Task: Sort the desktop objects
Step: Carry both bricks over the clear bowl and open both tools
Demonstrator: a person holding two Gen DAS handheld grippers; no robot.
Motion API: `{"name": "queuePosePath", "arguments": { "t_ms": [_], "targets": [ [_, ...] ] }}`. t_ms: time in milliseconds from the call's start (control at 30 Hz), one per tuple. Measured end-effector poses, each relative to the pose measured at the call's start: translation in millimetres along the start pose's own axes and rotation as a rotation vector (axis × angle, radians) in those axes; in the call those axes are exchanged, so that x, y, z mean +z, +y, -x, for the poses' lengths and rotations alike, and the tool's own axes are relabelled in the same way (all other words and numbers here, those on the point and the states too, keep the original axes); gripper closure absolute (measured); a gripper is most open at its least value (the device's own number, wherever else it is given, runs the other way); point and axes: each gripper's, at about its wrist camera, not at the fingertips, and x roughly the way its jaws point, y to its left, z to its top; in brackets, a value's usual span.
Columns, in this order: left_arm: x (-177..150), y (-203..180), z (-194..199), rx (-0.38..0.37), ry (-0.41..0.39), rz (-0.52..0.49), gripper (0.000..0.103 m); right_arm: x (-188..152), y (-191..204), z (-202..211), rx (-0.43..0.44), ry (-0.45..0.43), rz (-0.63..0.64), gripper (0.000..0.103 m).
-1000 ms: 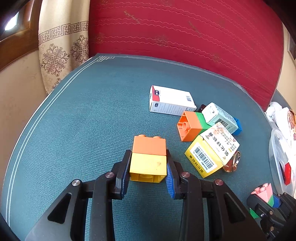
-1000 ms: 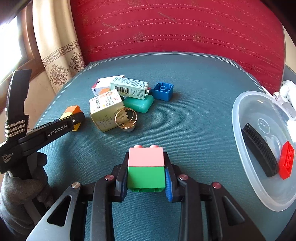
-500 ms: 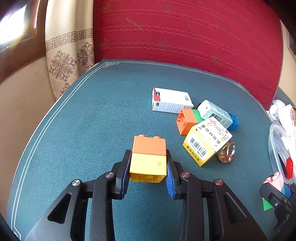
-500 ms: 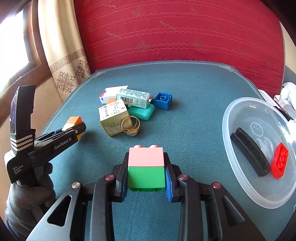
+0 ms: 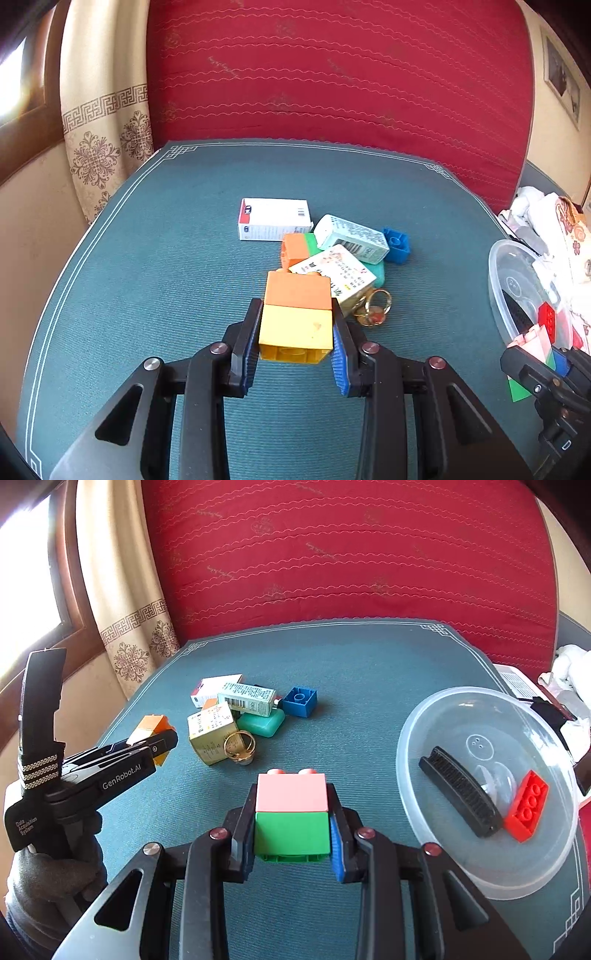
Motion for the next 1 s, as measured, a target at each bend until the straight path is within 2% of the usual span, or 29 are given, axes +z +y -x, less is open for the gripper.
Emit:
{"name": "queuePosePath", "arguments": {
  "t_ms": [300, 667, 1000],
  "targets": [
    [5, -51, 5, -0.059, -0.002, -0.093, 0.067, 5, -48, 22, -0.076, -0.054, -0.070, 0.068],
    [8, -132, 8, -0.184, -0.005, -0.221, 0.067, 2, -119, 49, -0.196, -0.102, -0.175, 0.068],
    [4, -200, 4, -0.297, 0.014, -0.314, 0.067, -9, -162, 57, -0.259, -0.113, -0.250, 0.068]
  ]
}}
